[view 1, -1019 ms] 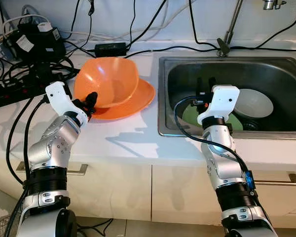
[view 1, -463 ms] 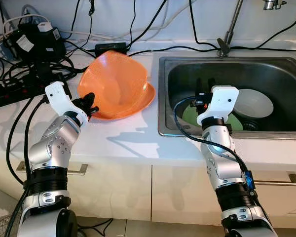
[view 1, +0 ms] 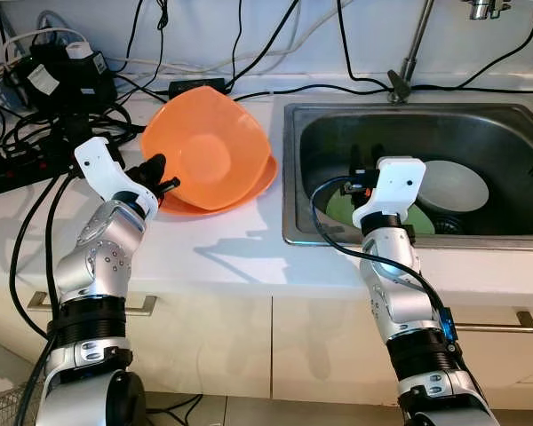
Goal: Kitchen organization
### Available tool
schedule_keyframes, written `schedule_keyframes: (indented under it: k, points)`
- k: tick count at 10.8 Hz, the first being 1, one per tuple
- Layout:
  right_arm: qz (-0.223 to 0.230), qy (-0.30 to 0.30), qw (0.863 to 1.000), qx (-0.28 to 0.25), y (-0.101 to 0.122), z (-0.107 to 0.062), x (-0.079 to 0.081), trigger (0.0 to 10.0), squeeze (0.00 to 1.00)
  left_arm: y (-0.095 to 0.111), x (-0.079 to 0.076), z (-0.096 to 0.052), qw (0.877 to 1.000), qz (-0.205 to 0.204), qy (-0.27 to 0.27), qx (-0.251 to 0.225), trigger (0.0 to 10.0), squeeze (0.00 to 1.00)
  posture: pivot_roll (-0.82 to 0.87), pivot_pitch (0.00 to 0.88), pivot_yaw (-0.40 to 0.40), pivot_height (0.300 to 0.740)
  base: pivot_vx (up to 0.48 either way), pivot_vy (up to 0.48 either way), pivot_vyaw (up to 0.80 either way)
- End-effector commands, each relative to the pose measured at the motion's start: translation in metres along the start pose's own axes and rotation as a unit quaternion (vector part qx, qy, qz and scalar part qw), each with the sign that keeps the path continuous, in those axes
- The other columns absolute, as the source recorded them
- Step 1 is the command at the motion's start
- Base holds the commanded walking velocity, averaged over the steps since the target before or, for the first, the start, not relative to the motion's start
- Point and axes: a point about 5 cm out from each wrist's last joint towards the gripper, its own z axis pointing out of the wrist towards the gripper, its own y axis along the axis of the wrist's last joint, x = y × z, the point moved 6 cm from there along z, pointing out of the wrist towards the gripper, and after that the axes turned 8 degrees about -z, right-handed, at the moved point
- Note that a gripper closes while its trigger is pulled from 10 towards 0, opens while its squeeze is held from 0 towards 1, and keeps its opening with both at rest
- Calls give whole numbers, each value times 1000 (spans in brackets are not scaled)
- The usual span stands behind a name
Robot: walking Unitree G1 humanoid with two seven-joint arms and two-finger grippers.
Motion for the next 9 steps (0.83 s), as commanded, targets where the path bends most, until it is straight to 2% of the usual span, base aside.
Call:
schedule_keyframes:
  k: [1, 2, 3, 4, 6, 8, 9]
  points:
    - [-2, 6, 1000, 3, 0, 1, 4, 10000, 0, -3, 9, 0, 1000, -6, 24, -1, 0, 0, 64, 0, 54, 740, 0, 0, 0]
    - [-4, 8, 1000, 4, 0, 1, 4, 10000, 0, 14, -4, 0, 998, -29, -4, -53, 471, 0, 65, 0, 51, 740, 0, 0, 0]
    - [-11, 11, 1000, 6, -1, 1, 5, 10000, 0, 23, -21, -3, 994, -57, -44, -85, 3255, 0, 65, 0, 49, 740, 0, 0, 0]
    - [-13, 11, 1000, 7, -2, 1, 5, 10000, 0, 23, -37, -6, 990, -76, -74, -97, 10000, 0, 68, 0, 47, 740, 0, 0, 0]
    - [-14, 13, 1000, 7, -2, 2, 5, 10000, 0, 13, -54, -7, 984, -106, -97, -104, 10000, 0, 69, 0, 46, 740, 0, 0, 0]
    - [-11, 14, 1000, 3, 2, 4, 4, 10000, 0, -8, -84, -6, 980, -130, -129, -81, 10000, 0, 67, 0, 45, 740, 0, 0, 0]
    - [-4, 11, 1000, 2, 3, 5, 2, 10000, 945, -15, -93, -6, 979, -132, -139, -72, 10000, 0, 65, 0, 46, 740, 0, 0, 0]
